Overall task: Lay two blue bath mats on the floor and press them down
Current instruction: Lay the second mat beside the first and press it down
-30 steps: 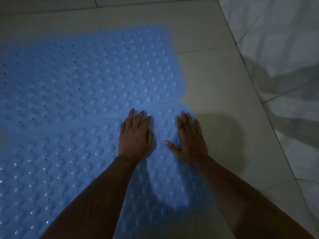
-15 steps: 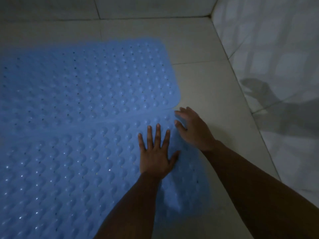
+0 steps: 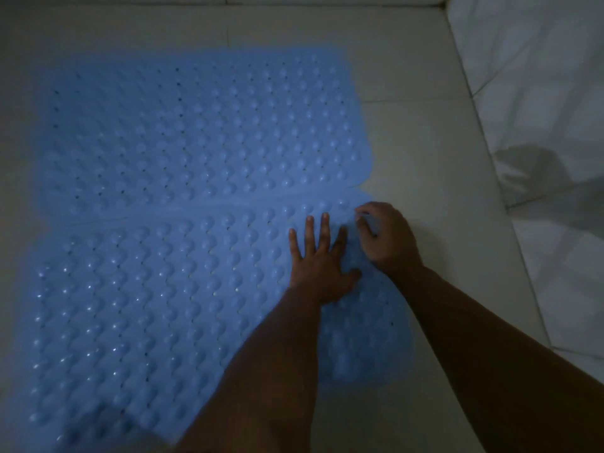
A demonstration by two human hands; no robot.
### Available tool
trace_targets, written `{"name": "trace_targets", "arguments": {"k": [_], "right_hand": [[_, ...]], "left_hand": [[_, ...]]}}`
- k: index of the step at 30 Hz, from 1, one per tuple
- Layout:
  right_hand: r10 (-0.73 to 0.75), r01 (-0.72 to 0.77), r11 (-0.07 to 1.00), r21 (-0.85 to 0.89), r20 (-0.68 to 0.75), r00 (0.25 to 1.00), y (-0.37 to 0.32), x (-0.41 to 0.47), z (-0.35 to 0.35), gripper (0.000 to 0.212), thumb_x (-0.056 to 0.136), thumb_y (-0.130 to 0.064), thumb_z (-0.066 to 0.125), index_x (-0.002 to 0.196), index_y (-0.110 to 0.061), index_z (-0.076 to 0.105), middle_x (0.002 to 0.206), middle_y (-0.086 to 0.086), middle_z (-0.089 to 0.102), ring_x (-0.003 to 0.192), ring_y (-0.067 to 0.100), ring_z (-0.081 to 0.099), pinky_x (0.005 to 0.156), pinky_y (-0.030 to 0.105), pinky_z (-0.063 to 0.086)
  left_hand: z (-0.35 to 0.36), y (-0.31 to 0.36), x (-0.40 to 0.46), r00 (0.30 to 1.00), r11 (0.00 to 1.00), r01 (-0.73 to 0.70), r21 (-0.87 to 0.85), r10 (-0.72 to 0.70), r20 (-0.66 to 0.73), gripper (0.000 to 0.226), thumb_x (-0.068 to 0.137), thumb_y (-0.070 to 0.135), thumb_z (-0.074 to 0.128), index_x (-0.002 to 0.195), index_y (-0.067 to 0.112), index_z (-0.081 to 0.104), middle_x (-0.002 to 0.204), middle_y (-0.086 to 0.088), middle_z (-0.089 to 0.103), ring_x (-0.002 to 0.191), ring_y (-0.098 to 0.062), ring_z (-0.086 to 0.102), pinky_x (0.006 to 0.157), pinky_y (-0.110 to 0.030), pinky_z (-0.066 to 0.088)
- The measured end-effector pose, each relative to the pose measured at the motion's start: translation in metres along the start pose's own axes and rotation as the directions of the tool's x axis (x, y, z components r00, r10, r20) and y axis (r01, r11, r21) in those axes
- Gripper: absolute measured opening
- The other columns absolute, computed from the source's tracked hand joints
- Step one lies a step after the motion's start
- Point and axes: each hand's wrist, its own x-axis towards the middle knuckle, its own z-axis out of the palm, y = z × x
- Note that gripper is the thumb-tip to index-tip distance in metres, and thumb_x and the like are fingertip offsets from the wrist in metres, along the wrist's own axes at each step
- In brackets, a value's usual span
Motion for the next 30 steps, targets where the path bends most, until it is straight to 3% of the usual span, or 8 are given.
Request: {"name": "trace_targets", "arguments": {"k": [2, 4, 6, 10, 13, 19, 27, 30], "right_hand": [[0.071, -0.073, 0.997, 0.007, 0.114, 0.991, -0.023, -0.004, -0.003, 0.050, 0.090, -0.044, 0.037, 0.115, -0.015, 0.070, 0.117, 0.009, 0.070, 0.112, 0.031, 0.065, 0.098, 0.041, 0.051], [0.031, -0.023, 0.998, -0.056, 0.147, 0.989, -0.045, -0.017, 0.005, 0.055, 0.090, -0.041, 0.032, 0.119, -0.012, 0.070, 0.120, 0.012, 0.070, 0.115, 0.033, 0.065, 0.097, 0.045, 0.053], [-0.062, 0.092, 0.984, -0.151, 0.194, 0.979, -0.059, -0.032, 0.034, 0.051, 0.091, -0.032, 0.036, 0.121, -0.006, 0.069, 0.123, 0.018, 0.069, 0.118, 0.039, 0.065, 0.090, 0.053, 0.057], [-0.086, 0.184, 0.948, -0.258, 0.350, 0.933, -0.094, -0.061, 0.089, 0.074, 0.093, -0.049, 0.036, 0.151, -0.002, 0.038, 0.161, 0.020, 0.028, 0.151, 0.037, 0.025, 0.113, 0.063, 0.032], [-0.060, 0.165, 0.917, -0.363, 0.282, 0.957, -0.098, -0.074, 0.101, 0.086, 0.096, -0.063, 0.033, 0.158, -0.006, 0.018, 0.168, 0.014, 0.006, 0.156, 0.029, -0.001, 0.122, 0.060, 0.011], [-0.108, 0.172, 0.914, -0.366, 0.189, 0.976, -0.093, -0.074, 0.115, 0.088, 0.095, -0.066, 0.039, 0.159, -0.009, 0.017, 0.169, 0.007, 0.005, 0.156, 0.026, 0.003, 0.122, 0.059, 0.012], [0.070, 0.112, 0.938, -0.329, 0.494, 0.867, -0.108, -0.052, 0.096, 0.095, 0.088, -0.076, 0.018, 0.161, -0.017, 0.000, 0.168, 0.000, -0.018, 0.155, 0.022, -0.014, 0.123, 0.056, 0.000], [0.148, 0.049, 0.945, -0.324, 0.555, 0.819, -0.129, -0.020, 0.069, 0.068, 0.099, -0.055, 0.030, 0.155, -0.017, 0.029, 0.168, 0.005, 0.012, 0.154, 0.024, 0.014, 0.121, 0.054, 0.021]], "left_hand": [[-0.026, -0.014, -0.002, 0.996, 0.994, -0.010, -0.113, 0.020, 0.084, 0.080, 0.081, 0.065, 0.020, 0.153, 0.034, 0.039, 0.171, -0.003, 0.011, 0.158, -0.027, -0.001, 0.124, -0.056, 0.002], [-0.049, -0.039, -0.019, 0.994, 0.984, -0.006, -0.179, -0.014, -0.109, 0.064, 0.085, 0.047, 0.030, 0.136, 0.025, 0.061, 0.152, -0.003, 0.051, 0.150, -0.028, 0.033, 0.116, -0.048, 0.030], [-0.052, -0.065, -0.041, 0.940, 0.986, 0.058, -0.159, -0.107, -0.323, 0.060, 0.084, 0.039, 0.033, 0.130, 0.019, 0.066, 0.139, -0.005, 0.063, 0.143, -0.033, 0.045, 0.108, -0.048, 0.042], [-0.039, -0.102, -0.076, 0.893, 0.984, 0.171, -0.050, -0.177, -0.414, 0.059, 0.087, 0.037, 0.039, 0.140, 0.021, 0.059, 0.149, -0.006, 0.054, 0.150, -0.033, 0.034, 0.111, -0.051, 0.038], [-0.027, -0.123, -0.084, 0.873, 0.982, 0.190, -0.002, -0.170, -0.457, 0.058, 0.091, 0.036, 0.041, 0.145, 0.020, 0.054, 0.157, -0.008, 0.046, 0.153, -0.035, 0.024, 0.115, -0.056, 0.033], [-0.009, -0.146, -0.089, 0.838, 0.957, 0.291, 0.015, -0.247, -0.486, 0.055, 0.094, 0.037, 0.041, 0.147, 0.024, 0.051, 0.161, -0.005, 0.039, 0.156, -0.036, 0.015, 0.120, -0.068, 0.011], [-0.023, -0.154, -0.103, 0.902, 0.991, 0.128, 0.033, -0.103, -0.419, 0.057, 0.095, 0.037, 0.038, 0.147, 0.019, 0.051, 0.160, -0.011, 0.039, 0.154, -0.040, 0.018, 0.116, -0.064, 0.030], [-0.014, -0.151, -0.099, 0.944, 0.998, 0.059, 0.024, -0.048, -0.326, 0.061, 0.097, 0.044, 0.042, 0.153, 0.021, 0.043, 0.165, -0.014, 0.027, 0.155, -0.040, 0.014, 0.116, -0.059, 0.033]]}}
